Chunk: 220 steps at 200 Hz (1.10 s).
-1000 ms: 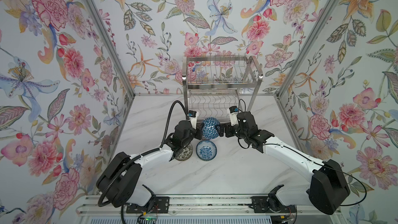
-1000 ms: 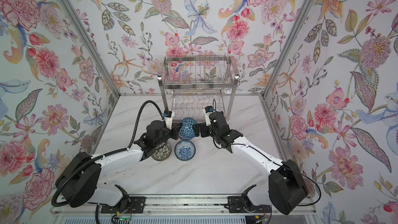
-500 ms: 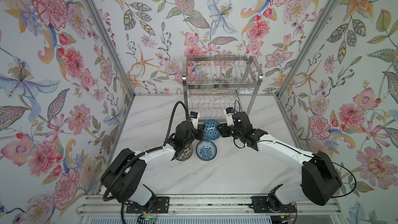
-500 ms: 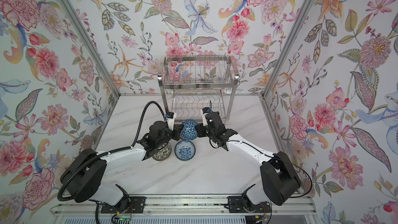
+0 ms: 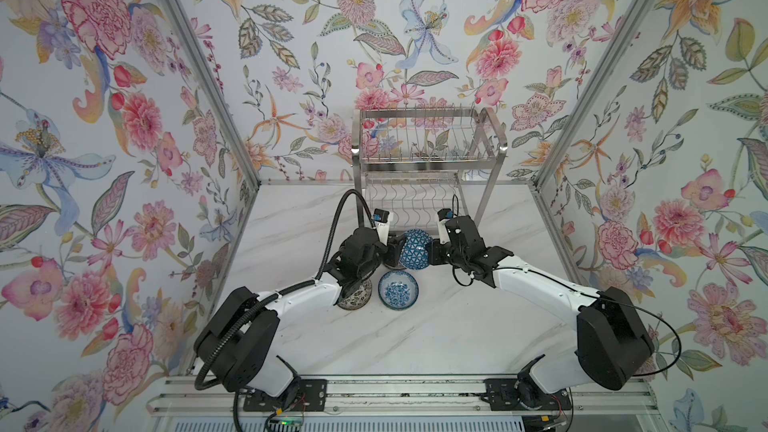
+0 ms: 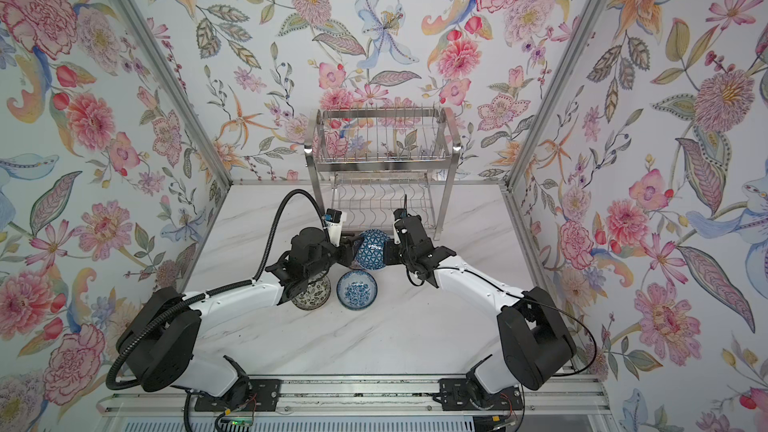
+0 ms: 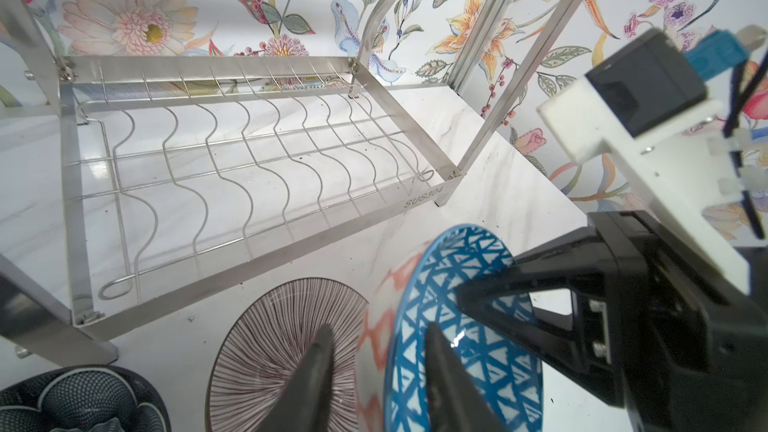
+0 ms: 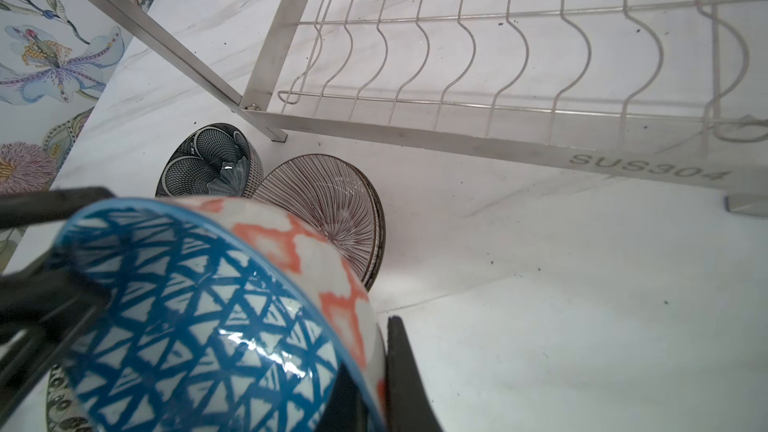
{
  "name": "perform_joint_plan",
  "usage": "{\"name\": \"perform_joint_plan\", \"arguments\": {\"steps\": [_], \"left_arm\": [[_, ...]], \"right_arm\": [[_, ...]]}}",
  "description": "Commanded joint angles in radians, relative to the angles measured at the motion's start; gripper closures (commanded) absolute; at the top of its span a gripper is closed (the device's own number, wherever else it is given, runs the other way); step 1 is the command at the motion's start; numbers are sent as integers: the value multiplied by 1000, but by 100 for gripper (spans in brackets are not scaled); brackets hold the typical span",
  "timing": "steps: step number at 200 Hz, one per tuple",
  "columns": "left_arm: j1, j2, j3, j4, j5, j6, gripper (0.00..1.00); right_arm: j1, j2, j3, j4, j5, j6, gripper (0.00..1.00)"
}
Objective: Load the bowls into the dish rack
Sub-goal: 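Grasp the raised bowl with the right gripper beside the left gripper, then release the bowl from the left gripper and draw the left arm back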
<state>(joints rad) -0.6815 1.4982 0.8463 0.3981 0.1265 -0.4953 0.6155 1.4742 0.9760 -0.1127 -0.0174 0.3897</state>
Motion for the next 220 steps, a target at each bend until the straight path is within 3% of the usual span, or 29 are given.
{"name": "perform_joint_plan", "arguments": {"steps": [1, 63, 96, 130, 165, 220], "left_arm": [[12, -72, 79, -175, -67, 98, 3], [156, -273, 233, -662, -225, 307, 1], [194, -380, 280, -823, -334, 374, 1], [291, -461, 244, -866, -356, 422, 1], [410, -509, 184, -790, -247, 458, 1], [437, -486, 81, -693, -238, 479, 1]], "right_arm": [[7, -61, 65, -17, 63, -76, 100], [-13, -77, 113, -99, 310, -251, 100], [-25, -52, 124, -100, 476, -338, 100], [-26, -6, 142, -92, 642, -429, 100], [-31, 48, 169, -57, 783, -525, 100], [-39, 146, 246, 4, 922, -663, 100]]}}
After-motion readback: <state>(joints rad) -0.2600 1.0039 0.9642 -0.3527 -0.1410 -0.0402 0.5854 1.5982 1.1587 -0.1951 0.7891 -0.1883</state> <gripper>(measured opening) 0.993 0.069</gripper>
